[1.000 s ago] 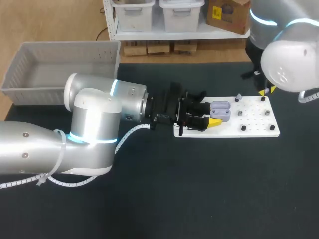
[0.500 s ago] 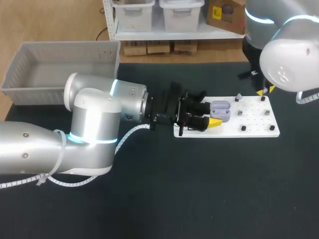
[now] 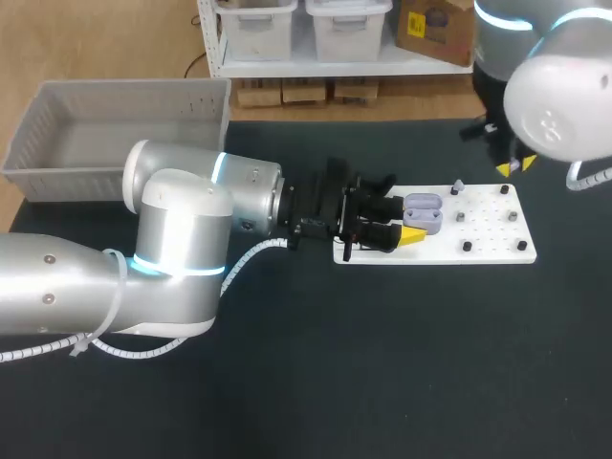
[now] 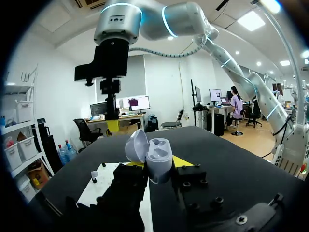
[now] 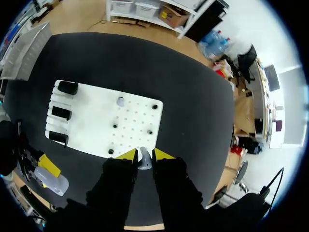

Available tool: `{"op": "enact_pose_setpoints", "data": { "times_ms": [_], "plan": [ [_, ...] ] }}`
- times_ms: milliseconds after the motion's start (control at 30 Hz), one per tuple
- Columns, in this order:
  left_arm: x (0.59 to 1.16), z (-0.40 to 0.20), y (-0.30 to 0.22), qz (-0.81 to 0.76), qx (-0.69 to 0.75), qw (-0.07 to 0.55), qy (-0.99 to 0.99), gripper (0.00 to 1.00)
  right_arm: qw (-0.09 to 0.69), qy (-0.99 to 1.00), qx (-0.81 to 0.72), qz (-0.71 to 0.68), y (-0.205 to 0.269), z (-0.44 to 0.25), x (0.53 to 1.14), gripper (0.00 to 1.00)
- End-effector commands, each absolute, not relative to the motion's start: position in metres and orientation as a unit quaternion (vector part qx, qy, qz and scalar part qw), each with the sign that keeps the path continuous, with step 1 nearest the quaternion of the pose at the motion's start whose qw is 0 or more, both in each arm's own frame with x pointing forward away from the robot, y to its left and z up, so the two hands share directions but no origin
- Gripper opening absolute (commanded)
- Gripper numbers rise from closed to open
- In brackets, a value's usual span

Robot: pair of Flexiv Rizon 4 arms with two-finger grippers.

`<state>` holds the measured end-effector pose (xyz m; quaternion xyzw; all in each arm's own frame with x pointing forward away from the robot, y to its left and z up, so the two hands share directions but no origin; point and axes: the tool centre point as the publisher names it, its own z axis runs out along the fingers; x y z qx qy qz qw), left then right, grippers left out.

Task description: Pick up each earbud case from the left stands, insert the matching earbuds, close the lid, and place the case in the box.

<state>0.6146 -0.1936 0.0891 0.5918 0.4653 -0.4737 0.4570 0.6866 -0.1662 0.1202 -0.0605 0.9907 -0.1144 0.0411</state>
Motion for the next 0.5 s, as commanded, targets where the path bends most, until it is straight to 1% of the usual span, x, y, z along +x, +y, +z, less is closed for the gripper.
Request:
{"op": "enact_pose_setpoints", "data": {
  "times_ms": [33, 167, 500],
  "plan": [
    [0.614, 0.088, -0.193, -0.473, 0.591, 0.46, 0.465, 0.0, 0.026, 0.993, 0.001, -0.118, -0.155, 0.154, 0.672, 0.0],
    [0.614, 0.088, -0.193, -0.473, 0.591, 0.46, 0.465, 0.0, 0.009, 0.994, 0.029, -0.108, -0.142, 0.168, 0.656, 0.0],
    [0.614, 0.088, -0.193, -0.473, 0.591, 0.46, 0.465, 0.0, -0.004, 0.996, 0.072, -0.061, -0.11, 0.186, 0.627, 0.0]
  ]
}}
